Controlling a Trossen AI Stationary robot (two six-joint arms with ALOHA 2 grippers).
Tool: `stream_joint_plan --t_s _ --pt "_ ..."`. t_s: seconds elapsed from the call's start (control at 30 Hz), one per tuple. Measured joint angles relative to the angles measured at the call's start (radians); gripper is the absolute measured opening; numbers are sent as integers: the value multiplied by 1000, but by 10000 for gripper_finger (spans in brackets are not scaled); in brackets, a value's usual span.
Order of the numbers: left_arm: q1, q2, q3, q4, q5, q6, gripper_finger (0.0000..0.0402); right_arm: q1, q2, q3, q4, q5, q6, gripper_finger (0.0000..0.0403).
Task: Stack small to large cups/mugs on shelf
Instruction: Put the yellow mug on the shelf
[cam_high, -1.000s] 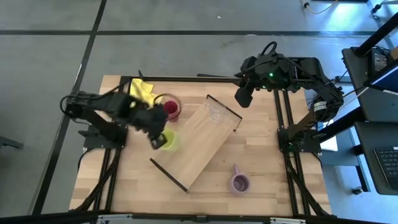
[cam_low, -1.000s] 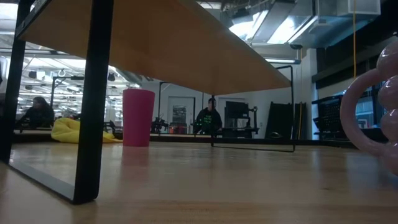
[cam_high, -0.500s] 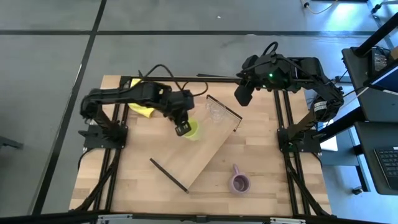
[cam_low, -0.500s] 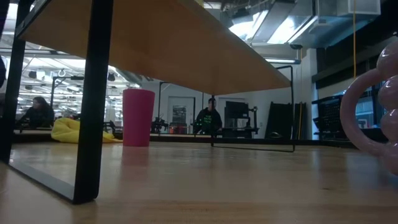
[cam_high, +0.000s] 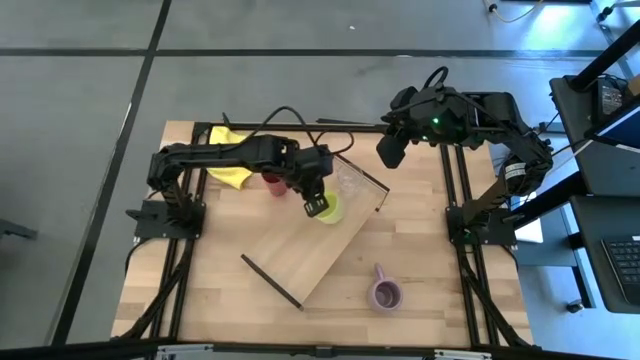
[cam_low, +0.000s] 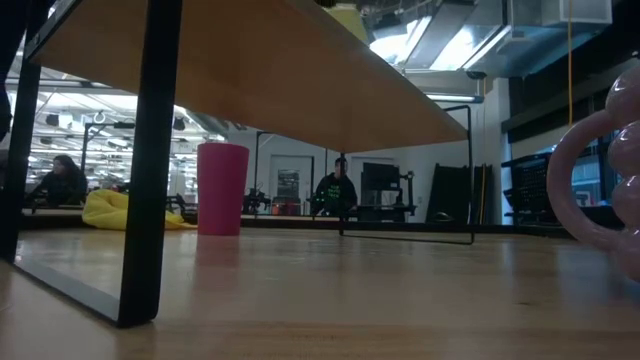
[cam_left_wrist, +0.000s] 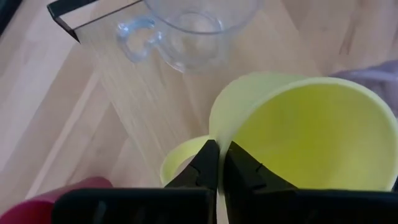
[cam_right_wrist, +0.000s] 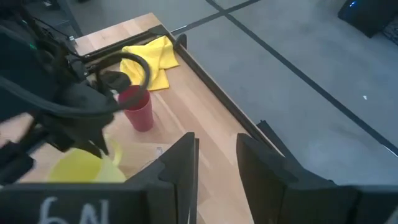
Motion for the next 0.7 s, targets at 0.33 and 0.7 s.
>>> stream_joint_plan --t_s 0.33,0.7 --pt "13 1 2 3 -22 -2 5 0 0 -2 1 0 2 120" --pt "8 1 16 43 5 6 40 0 0 -8 -3 1 -3 120"
